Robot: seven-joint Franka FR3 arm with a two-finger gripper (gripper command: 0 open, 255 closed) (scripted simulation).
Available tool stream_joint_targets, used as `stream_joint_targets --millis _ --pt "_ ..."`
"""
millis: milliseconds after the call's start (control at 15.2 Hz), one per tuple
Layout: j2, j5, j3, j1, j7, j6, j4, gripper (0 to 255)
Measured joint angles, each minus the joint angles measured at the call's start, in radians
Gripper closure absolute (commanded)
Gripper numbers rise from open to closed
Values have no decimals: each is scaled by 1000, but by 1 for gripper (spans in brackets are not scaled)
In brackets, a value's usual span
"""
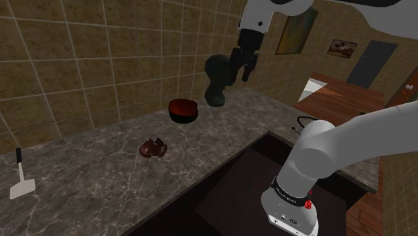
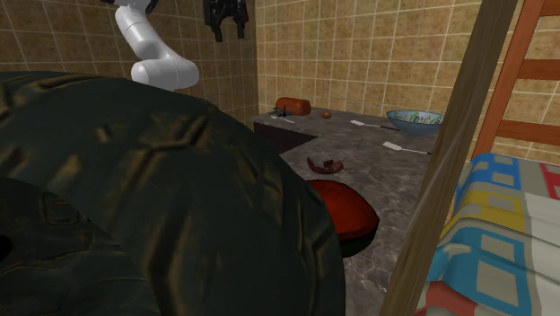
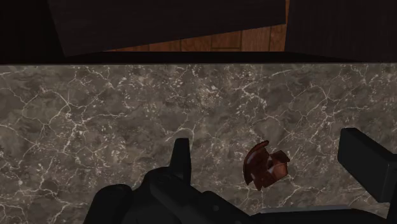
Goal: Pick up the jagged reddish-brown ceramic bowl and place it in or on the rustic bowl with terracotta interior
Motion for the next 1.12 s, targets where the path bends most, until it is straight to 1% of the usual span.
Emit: stream_joint_targets --millis 132,330,726,858,1122 --pt "2 5 7 -1 11 17 -13 0" --pt "21 25 42 -5 66 105 -67 0" --pt "98 73 129 -11 193 345 -195 0" --pt "160 81 153 -17 231 420 -196 0" --pt "263 99 208 -23 317 586 -236 0"
